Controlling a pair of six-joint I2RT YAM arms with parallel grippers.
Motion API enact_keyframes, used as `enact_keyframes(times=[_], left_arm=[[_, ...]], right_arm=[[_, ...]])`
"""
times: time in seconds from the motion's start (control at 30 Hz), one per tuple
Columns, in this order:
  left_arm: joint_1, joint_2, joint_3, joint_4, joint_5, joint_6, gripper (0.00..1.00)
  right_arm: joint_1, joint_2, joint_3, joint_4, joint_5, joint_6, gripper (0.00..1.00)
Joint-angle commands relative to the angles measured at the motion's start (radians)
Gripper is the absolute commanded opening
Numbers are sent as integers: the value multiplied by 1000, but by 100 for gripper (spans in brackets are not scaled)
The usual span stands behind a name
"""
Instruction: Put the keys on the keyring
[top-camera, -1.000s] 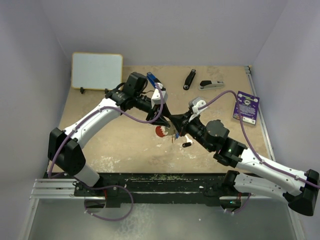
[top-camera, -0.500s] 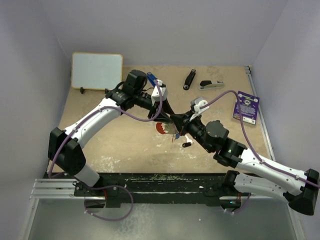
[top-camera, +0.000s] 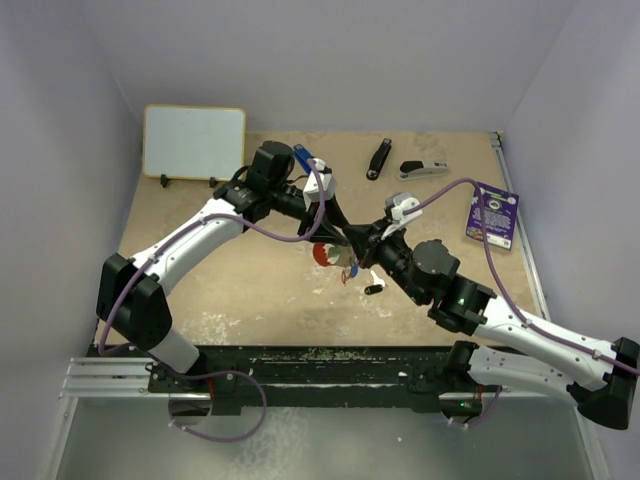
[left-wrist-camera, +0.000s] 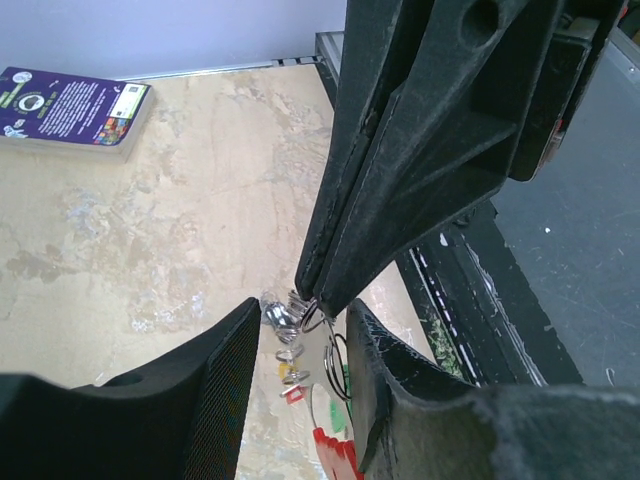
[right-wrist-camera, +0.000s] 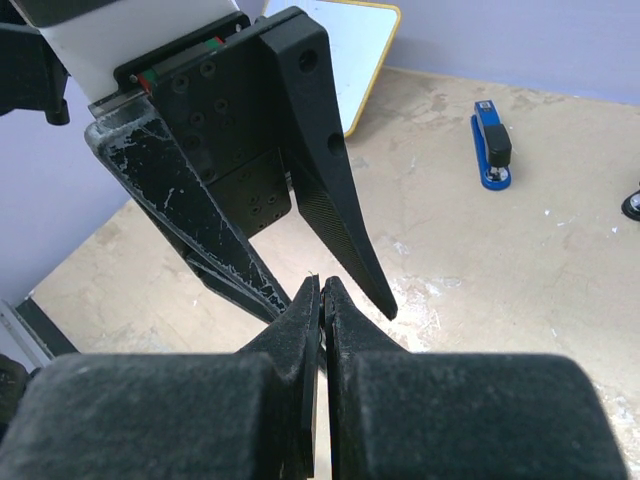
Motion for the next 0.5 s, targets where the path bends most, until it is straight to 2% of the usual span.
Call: enact_keyframes(times=[0.0,0.47], left_arm=[[-1,-2,-9,79,29,-36,43],[-1,-6,-17,103,39,-41,25]], right_arm=[[9,-21,69,65,39,15,0],[15,-31,68,73,44,12,0]])
